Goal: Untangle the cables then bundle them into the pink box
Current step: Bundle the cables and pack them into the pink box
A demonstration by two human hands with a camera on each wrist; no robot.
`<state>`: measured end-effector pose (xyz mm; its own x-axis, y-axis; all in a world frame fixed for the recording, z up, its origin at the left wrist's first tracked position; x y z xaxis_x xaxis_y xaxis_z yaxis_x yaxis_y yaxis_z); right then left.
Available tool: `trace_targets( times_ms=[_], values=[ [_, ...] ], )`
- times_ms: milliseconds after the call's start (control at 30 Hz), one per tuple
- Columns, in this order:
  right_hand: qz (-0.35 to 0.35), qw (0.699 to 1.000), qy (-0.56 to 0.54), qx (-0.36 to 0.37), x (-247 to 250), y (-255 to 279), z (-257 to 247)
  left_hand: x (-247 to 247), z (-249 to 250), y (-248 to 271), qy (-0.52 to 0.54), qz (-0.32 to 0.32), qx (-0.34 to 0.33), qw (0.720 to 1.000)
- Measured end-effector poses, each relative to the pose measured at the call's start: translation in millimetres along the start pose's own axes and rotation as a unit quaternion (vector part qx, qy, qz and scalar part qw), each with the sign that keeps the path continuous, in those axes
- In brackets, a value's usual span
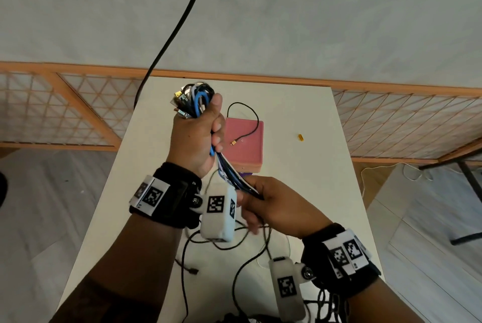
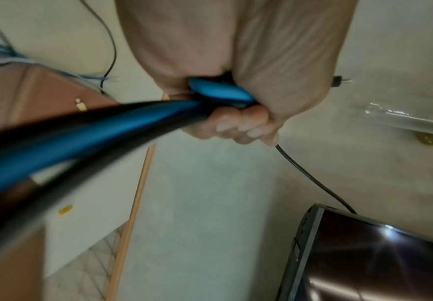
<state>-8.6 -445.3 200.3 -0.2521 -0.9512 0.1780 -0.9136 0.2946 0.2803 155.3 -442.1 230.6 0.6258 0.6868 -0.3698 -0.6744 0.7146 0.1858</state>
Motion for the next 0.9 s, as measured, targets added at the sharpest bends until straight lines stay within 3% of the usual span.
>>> trace_targets(
  times_ms=[167, 333, 433, 533, 667, 833, 900],
  values=[
    [-0.053, 0.998, -0.027, -0.003, -5.0, 9.3, 6.8, 15.1, 29.0, -3.8, -0.034, 0.031, -0.049, 0.998],
    [-0.045, 0.986, -0.161, -0.011, -0.6, 17.2, 9.4, 28.4, 36.1, -7.1, -0.091, 0.049, -0.068, 0.992],
    [-0.046, 0.993, -0.107, -0.037, 2.5, 16.0, 9.2, 29.8, 30.1, -4.5, -0.076, 0.048, -0.048, 0.995],
    [0.029, 1.000, 0.006, -0.002, 16.8, 4.1, 1.3, 16.1, 24.8, 1.1, -0.049, 0.018, -0.035, 0.998],
    [0.014, 0.998, 0.021, 0.053, 0.7, -11.5, -18.2, -12.0, 15.3, 9.4, -0.069, -0.030, -0.051, 0.996],
    [-0.016, 0.997, -0.078, 0.001, -0.6, 3.5, 4.3, 3.8, 18.1, 0.1, -0.072, -0.002, -0.054, 0.996],
    [0.001, 0.998, -0.056, 0.014, 15.4, 11.0, -0.7, 11.2, 10.2, -2.1, -0.120, -0.004, -0.059, 0.991]
  ],
)
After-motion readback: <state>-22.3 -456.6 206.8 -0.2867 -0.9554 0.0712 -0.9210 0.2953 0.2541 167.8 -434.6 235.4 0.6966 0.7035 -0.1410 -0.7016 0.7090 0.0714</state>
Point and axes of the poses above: each hand's wrist, its own y-axis away from the middle knuckle, its own x-axis out of the back of the hand, z = x × y, the point moved 9 cm from there along -y, towards the middle knuckle, and after that the axes turned 2 degrees about -y, right-handed, at the moved point
